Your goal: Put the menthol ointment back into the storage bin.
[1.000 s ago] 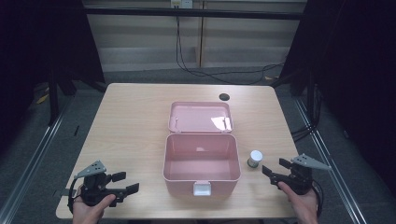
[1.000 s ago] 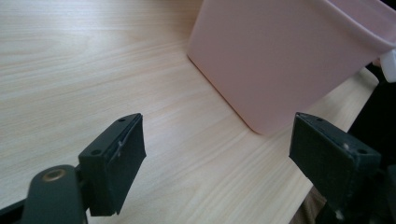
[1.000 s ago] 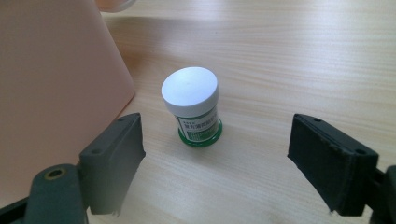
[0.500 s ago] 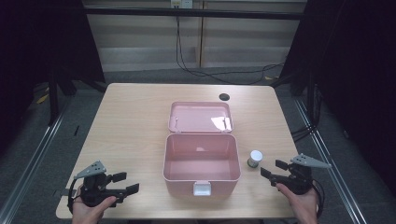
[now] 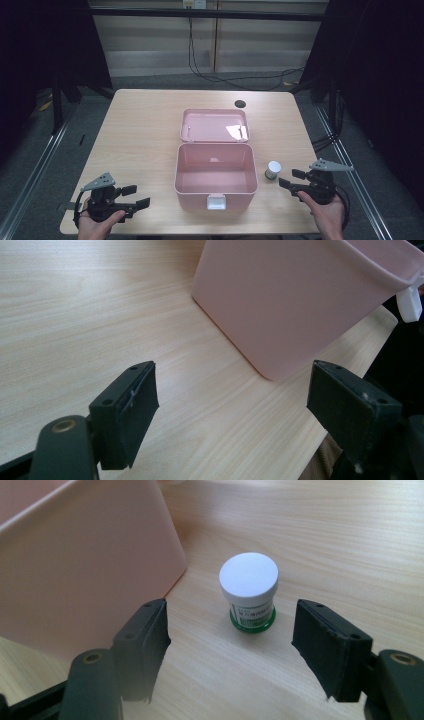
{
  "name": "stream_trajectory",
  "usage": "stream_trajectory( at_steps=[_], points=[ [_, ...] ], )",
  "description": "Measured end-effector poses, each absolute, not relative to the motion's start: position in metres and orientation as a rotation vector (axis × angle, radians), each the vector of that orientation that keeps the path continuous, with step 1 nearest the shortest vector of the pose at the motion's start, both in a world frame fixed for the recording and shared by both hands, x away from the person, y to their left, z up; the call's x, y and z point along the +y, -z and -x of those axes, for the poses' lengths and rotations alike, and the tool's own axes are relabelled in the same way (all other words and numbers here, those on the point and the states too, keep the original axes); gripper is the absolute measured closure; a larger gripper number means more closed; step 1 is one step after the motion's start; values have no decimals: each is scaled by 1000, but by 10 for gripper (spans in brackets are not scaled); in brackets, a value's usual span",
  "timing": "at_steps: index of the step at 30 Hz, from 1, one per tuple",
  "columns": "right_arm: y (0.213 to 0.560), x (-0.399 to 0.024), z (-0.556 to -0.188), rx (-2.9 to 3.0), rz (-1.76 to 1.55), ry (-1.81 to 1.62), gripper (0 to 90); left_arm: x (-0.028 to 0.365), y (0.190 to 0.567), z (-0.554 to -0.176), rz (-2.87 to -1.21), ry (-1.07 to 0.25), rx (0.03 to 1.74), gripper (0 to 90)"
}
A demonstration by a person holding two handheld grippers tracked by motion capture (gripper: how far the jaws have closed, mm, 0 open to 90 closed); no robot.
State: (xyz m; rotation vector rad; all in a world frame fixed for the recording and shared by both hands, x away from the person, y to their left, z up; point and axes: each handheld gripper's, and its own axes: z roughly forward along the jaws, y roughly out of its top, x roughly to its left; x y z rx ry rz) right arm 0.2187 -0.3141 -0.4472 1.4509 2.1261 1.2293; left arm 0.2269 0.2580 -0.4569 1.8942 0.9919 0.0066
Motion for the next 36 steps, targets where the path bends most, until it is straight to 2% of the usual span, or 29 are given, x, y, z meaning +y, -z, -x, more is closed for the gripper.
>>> stream_trajectory(
  at_steps=[4, 10, 12, 16, 23, 33, 36],
  points=[
    [437, -311, -223, 2158, -1419, -1194, 399, 258, 458, -228, -1905, -2, 993, 201],
    [431, -303, -230, 2227, -1360, -1082, 398, 258, 457, -227, -1905, -4, 988, 201],
    [429, -299, -235, 2283, -1378, -1014, 467, 259, 457, -227, -1896, -1, 991, 201],
    [424, -295, -240, 2335, -1392, -1028, 454, 258, 457, -228, -1905, 2, 987, 201],
    [416, -293, -256, 2405, -1397, -1018, 377, 258, 458, -227, -1904, 3, 993, 201],
    [409, -283, -275, 2496, -1368, -944, 357, 258, 459, -226, -1912, 4, 992, 201],
    [407, -279, -279, 2499, -1356, -935, 311, 258, 460, -226, -1911, 7, 995, 201]
  ],
)
